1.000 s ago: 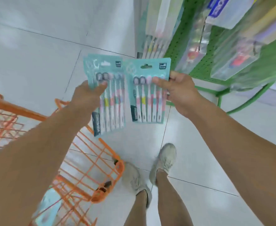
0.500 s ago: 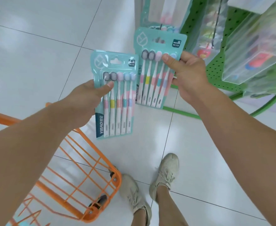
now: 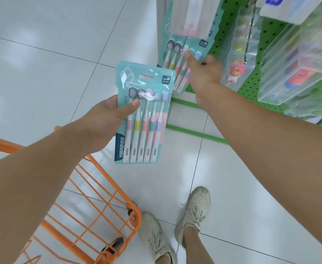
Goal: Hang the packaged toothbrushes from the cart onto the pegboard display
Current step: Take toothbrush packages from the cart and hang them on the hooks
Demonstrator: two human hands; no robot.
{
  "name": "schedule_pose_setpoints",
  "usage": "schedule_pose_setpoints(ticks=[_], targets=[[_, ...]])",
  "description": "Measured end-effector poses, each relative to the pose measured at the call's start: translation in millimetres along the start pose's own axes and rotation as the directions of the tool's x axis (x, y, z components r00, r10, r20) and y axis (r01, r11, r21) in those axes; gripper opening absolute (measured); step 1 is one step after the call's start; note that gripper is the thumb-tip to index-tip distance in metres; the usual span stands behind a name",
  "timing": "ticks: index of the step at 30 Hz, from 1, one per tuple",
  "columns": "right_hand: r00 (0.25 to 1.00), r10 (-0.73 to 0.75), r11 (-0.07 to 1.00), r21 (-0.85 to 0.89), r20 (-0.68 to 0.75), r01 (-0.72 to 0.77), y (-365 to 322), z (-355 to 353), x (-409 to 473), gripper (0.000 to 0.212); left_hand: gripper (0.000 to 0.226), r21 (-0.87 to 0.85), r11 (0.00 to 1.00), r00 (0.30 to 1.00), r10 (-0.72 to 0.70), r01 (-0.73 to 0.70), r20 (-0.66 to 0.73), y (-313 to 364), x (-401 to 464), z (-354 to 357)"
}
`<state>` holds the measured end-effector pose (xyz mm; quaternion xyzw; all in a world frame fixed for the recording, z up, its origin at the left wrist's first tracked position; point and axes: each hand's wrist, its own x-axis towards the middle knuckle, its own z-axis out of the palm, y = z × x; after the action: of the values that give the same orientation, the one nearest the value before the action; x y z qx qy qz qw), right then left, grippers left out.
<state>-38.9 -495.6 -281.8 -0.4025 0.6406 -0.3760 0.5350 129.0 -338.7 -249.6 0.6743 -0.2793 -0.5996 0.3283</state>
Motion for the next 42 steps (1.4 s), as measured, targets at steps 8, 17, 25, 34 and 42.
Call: schedule_pose_setpoints(ticks=[8,17,25,34,42], targets=[[0.968,0.235,0.966,0.088,0.092,-0.243,6,-18,-42,0.046,0.028,-0.054,0.995,0.995,0.088,-0.085,0.044,13,8,9],[0.985,-0.028,0.958,0.285,0.170,-0.022,32,-39,-71,0.029,0.029,-0.041,0.994,0.995,0.097,-0.097,0.006,28,41,38],[0.986,-0.120,0.969,0.227,0.114,0.092,26,-34,-48,0.020,0.022,-0.057,0.995,0.989,0.068,-0.076,-0.135,30,59,51],[0.986,-0.159,0.957,0.252,0.040,0.144,25,-30,-38,0.023,0.023,0.012,0.994,0.976,0.105,-0.104,-0.190,39,66,56],[0.995,-0.098,0.990,0.095,-0.016,0.099,23,-16,-23,0.011,0.050,0.130,0.991,0.958,0.015,0.023,-0.287,41,67,58]])
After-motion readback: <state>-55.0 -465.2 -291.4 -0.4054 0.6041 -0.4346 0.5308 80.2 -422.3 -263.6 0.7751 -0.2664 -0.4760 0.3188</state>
